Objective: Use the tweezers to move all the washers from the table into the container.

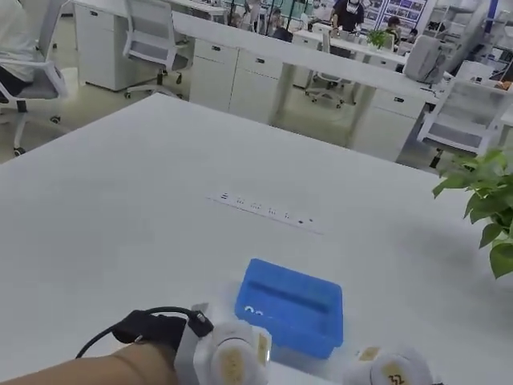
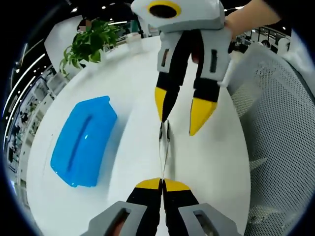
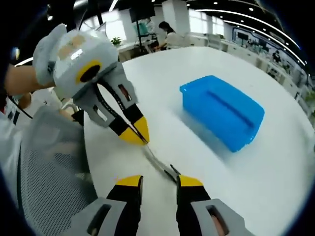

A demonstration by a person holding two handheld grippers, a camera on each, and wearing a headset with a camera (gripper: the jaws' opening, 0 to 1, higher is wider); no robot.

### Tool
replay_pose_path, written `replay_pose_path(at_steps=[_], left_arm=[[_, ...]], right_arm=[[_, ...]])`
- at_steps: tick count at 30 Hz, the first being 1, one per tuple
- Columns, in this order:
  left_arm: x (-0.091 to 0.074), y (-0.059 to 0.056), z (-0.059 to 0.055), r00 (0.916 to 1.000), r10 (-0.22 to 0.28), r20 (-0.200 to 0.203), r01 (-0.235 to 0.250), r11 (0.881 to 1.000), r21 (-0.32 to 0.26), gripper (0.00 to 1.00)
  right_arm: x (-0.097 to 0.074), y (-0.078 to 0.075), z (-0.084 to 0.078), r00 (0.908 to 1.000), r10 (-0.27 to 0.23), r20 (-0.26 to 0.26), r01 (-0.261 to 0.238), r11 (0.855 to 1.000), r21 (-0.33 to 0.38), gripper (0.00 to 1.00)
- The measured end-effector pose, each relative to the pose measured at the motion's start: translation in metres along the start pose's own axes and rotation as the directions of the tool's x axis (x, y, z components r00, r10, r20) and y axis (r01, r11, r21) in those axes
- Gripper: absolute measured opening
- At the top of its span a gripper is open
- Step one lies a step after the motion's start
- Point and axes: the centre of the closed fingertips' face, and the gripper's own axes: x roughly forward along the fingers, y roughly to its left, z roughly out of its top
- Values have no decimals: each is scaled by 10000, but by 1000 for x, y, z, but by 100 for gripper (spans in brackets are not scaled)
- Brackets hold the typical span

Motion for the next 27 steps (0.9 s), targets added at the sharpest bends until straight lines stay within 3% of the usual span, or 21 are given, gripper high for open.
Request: replay_pose_path(at_steps=[2, 5, 7, 10, 13, 15, 16, 18, 20, 22, 24, 27], left_arm=[[4, 1, -8, 9991, -64, -408, 63, 10000, -27, 0], [6, 7, -7, 9994, 30, -353, -36, 9998, -169, 0], [5, 8, -5, 9989, -97, -461, 84, 9995, -292, 0], [4, 6, -5, 9980, -119, -619, 93, 9990, -427, 0], [1, 12, -7, 9959, 602, -682, -670, 9926, -1014, 4], [1, 11, -8, 9966, 568, -599, -656, 9856, -1560, 8], [-1, 15, -9, 9949, 839, -553, -926, 9796, -1784, 10], [-4, 15, -13, 9944, 939, -488, -1032, 9619, -2533, 18], [-7, 16, -17, 9926, 1124, -461, -1213, 9354, -3322, 31], [-13, 14, -18, 9907, 1358, -112, -1286, 9044, -4068, 40], [-23, 14, -21, 9856, 1682, 153, -1396, 8621, -4871, 46], [-40, 15, -23, 9713, 2346, 382, -1668, 7872, -5938, 61]], right_arm=[[-12, 3, 2, 9990, -260, 374, 248, 9991, 330, 28], [-28, 5, 0, 9956, -711, 614, 675, 9960, 587, 30], [-40, 6, 2, 9884, -1130, 1018, 1019, 9889, 1076, 33], [-53, 11, 0, 9810, -1392, 1353, 1144, 9777, 1760, 39], [-63, 15, -3, 9742, -1625, 1566, 1278, 9692, 2106, 43], [-68, 15, -4, 9691, -1776, 1709, 1359, 9636, 2304, 46], [-71, 14, -4, 9644, -1912, 1828, 1441, 9592, 2431, 47], [-76, 10, -3, 9536, -2227, 2027, 1669, 9511, 2598, 50], [-80, 7, -2, 9468, -2376, 2170, 1714, 9431, 2850, 51], [-85, 3, 2, 9330, -2582, 2507, 1722, 9320, 3190, 52], [-88, 3, 2, 9272, -2708, 2589, 1809, 9287, 3236, 53], [-94, -1, 2, 9127, -3039, 2733, 2077, 9208, 3303, 56]])
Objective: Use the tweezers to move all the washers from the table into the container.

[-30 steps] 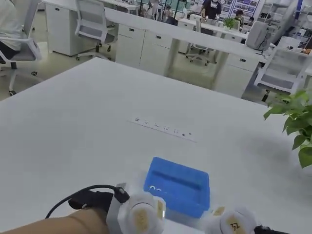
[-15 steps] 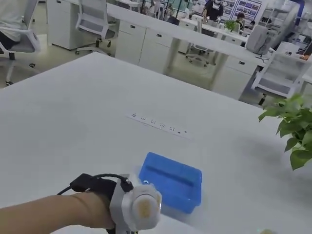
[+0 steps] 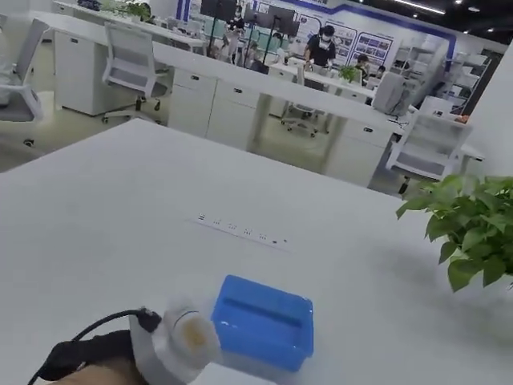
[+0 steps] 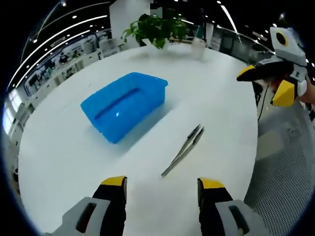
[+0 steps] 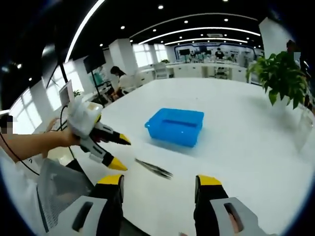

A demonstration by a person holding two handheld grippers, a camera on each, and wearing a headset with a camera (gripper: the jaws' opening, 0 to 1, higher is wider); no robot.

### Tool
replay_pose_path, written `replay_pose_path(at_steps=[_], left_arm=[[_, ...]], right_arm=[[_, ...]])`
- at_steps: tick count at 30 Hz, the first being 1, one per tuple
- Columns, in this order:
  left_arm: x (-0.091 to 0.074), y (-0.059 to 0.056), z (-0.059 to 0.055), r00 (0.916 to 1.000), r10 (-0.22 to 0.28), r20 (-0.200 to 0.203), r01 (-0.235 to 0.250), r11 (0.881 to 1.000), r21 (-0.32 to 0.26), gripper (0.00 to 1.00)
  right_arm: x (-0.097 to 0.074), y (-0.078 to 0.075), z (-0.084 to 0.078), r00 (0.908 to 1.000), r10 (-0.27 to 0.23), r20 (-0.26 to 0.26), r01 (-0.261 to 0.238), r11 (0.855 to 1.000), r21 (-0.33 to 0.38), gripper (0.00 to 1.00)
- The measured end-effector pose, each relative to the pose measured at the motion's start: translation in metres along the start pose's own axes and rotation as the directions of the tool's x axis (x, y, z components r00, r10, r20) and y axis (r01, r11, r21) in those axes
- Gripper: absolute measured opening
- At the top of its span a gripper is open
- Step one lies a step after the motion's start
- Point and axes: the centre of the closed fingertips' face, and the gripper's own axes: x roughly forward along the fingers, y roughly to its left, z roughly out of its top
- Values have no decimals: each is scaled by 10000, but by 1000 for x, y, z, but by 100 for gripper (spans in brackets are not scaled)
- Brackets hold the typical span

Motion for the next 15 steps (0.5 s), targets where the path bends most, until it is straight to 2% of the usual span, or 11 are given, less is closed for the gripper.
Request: replay_pose_path(at_steps=[1, 2, 4, 5, 7, 8, 9, 11, 13, 15], left_arm=[[-9, 2, 0, 9997, 187, 166, -182, 9994, -299, 68], [-16, 4, 2, 9984, 360, 430, -343, 9987, -386, 72], [-35, 10, 4, 9922, 910, 850, -828, 9920, -957, 81], [-46, 13, 6, 9860, 1215, 1142, -1073, 9866, -1232, 86], [-59, 15, 3, 9811, 1499, 1226, -1298, 9789, -1579, 95], [-66, 16, 3, 9760, 1682, 1383, -1442, 9752, -1681, 97], [-77, 17, 4, 9659, 1981, 1666, -1670, 9687, -1838, 99], [-95, 18, -4, 9566, 2343, 1735, -1936, 9554, -2229, 99], [-107, 19, -10, 9448, 2649, 1929, -2053, 9373, -2815, 99], [-114, 18, -15, 9389, 2717, 2110, -1938, 9245, -3283, 99]], right_arm=[[-2, -3, 1, 9999, -126, 78, 125, 9999, 98, 57], [-3, -4, -2, 9998, -199, -102, 201, 9995, 237, 57], [-6, -9, 4, 9982, -406, 444, 397, 9990, 196, 60], [-10, -11, 5, 9972, -520, 539, 509, 9985, 210, 60], [-12, -15, 5, 9957, -694, 616, 675, 9972, 314, 63], [-14, -17, 6, 9945, -795, 687, 773, 9964, 354, 66], [-18, -21, 7, 9919, -1011, 769, 983, 9944, 389, 70], [-22, -25, 8, 9884, -1207, 926, 1175, 9923, 391, 73], [-26, -29, 8, 9835, -1507, 1001, 1472, 9883, 408, 80], [-28, -32, 6, 9806, -1644, 1071, 1618, 9863, 326, 84]])
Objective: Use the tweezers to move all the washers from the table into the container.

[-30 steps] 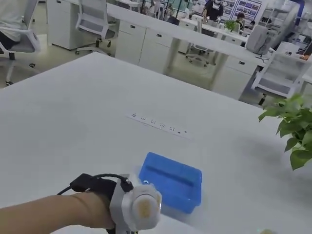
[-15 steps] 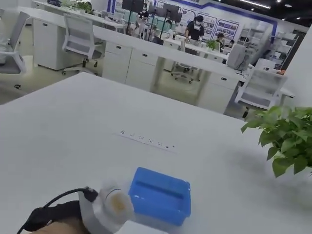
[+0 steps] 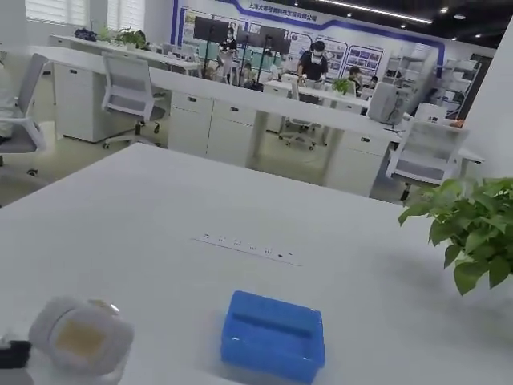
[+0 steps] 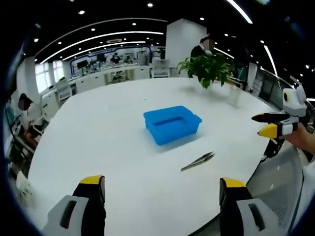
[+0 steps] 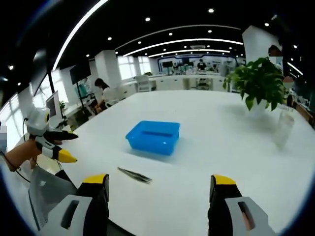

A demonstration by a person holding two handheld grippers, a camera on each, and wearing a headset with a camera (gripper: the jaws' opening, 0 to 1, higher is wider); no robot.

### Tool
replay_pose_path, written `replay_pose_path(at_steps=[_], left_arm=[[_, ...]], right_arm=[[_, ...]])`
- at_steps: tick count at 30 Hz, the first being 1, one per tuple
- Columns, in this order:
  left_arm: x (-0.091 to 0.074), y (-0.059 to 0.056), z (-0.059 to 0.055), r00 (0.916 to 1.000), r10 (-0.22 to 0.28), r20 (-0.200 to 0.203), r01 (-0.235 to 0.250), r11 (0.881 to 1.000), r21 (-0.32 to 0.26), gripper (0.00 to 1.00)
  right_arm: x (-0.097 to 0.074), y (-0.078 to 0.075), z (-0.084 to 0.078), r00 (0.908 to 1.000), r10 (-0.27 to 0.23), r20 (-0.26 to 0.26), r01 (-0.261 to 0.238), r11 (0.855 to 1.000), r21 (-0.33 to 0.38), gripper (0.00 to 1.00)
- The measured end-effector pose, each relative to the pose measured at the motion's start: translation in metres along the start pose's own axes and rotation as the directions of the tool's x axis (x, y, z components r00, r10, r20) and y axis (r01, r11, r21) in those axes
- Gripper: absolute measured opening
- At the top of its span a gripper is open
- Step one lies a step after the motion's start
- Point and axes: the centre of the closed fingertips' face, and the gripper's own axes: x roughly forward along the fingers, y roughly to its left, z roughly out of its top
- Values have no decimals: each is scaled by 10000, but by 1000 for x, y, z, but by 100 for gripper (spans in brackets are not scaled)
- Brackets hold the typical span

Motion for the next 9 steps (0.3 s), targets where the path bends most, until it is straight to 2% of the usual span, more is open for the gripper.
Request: replay_pose_path(at_steps=[3, 6, 9], left_arm=[[-6, 2, -4, 9999, 30, 108, -28, 9997, -228, 99], [-10, 5, -5, 9993, 323, 161, -320, 9993, -202, 99], [-12, 7, -5, 9987, 480, 167, -477, 9986, -222, 99]], right_arm=[[0, -2, -3, 9999, -148, -67, 147, 9998, -131, 91], [0, -4, -3, 9993, -381, -9, 381, 9992, -138, 99], [0, -5, -3, 9991, -435, -4, 434, 9986, -297, 99]])
